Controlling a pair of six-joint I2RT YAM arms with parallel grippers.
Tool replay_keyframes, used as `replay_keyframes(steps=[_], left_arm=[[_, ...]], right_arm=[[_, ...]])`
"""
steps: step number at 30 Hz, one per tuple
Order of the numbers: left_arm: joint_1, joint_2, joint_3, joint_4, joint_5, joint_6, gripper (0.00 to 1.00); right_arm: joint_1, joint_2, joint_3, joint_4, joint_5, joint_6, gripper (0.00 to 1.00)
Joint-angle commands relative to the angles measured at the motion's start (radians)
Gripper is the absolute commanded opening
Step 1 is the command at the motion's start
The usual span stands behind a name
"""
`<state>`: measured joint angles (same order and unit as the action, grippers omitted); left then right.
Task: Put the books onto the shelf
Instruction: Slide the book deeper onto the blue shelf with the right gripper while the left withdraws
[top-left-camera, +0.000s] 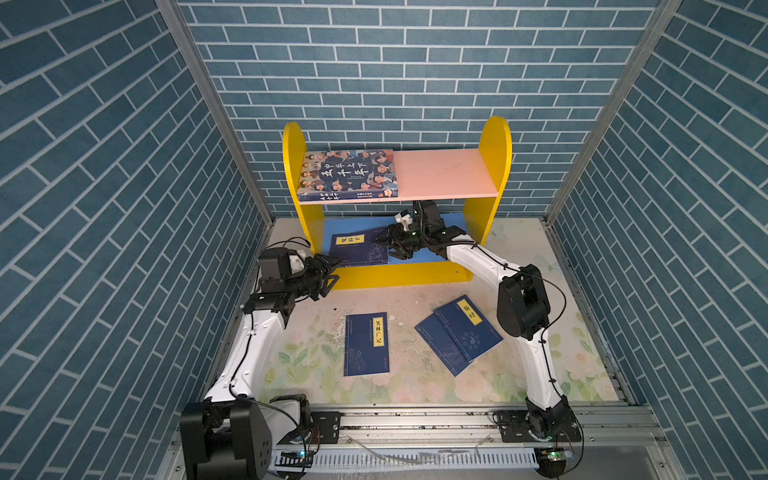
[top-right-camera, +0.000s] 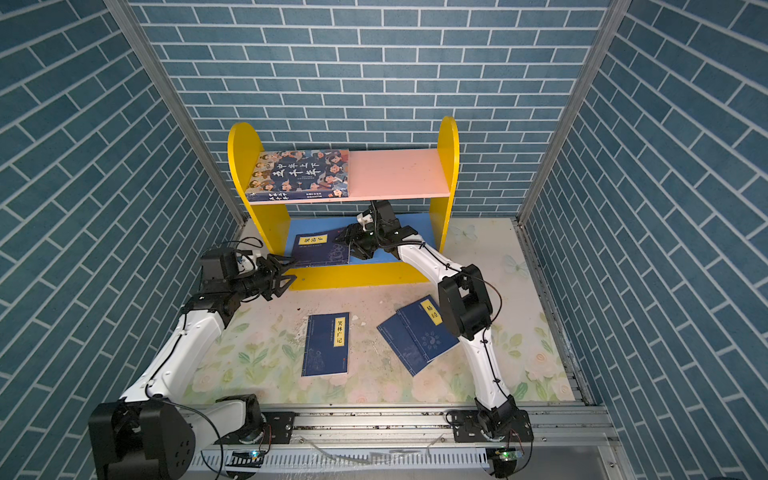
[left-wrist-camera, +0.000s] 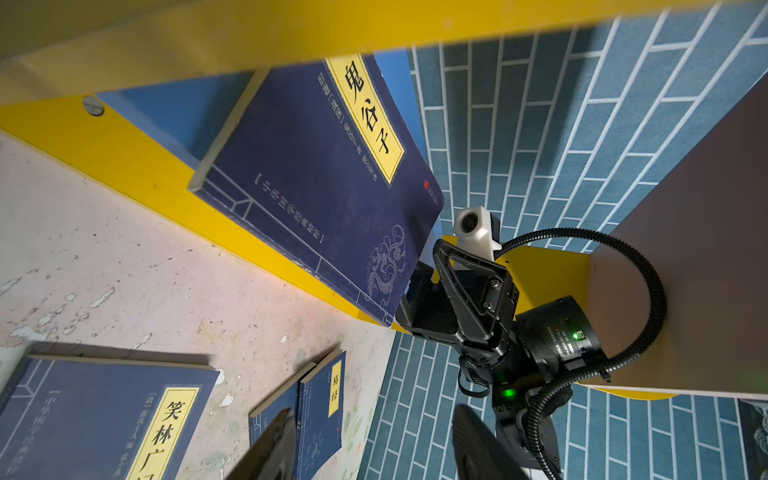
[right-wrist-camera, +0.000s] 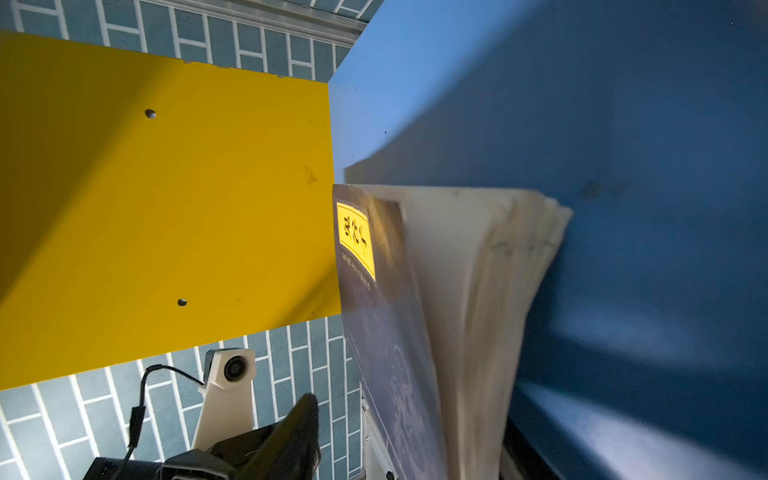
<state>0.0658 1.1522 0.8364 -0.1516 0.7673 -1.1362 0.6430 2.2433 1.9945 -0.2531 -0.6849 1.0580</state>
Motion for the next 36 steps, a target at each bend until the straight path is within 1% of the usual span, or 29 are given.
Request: replay_keyframes(steps=[1,4,7,14,19,21,27,36], left_arm=[[0.006,0.012,-0.009,0.025,0.004,0.087,0.62],[0.007,0.022,-0.017,0.036,0.0,0.107,0.62],[0.005,0.032,-0.034,0.073,0.004,0.101,0.62],[0.005,0.069,-0.037,0.127,0.003,0.149,0.62],[-0.002,0.095,-0.039,0.182,0.013,0.189,0.63],[-0.007,0.109,-0.027,0.181,0.03,0.225,0.63],[-0.009,0.122,-0.006,0.119,0.043,0.316,0.63],[-0.028,0.169,-0.011,0.213,0.027,0.347,0.63]], right_arm=[[0.004,0.018,0.066,-0.107,0.054,-0.092,0.62],[0.013,0.034,0.12,-0.193,0.099,-0.13,0.64],[0.02,0.044,0.146,-0.222,0.129,-0.141,0.65],[0.031,0.073,0.224,-0.312,0.225,-0.178,0.67],[0.038,0.097,0.307,-0.423,0.353,-0.227,0.67],[0.041,0.106,0.338,-0.458,0.389,-0.241,0.67],[0.046,0.108,0.354,-0.459,0.407,-0.241,0.66],[0.073,0.07,0.32,-0.442,0.402,-0.234,0.64]])
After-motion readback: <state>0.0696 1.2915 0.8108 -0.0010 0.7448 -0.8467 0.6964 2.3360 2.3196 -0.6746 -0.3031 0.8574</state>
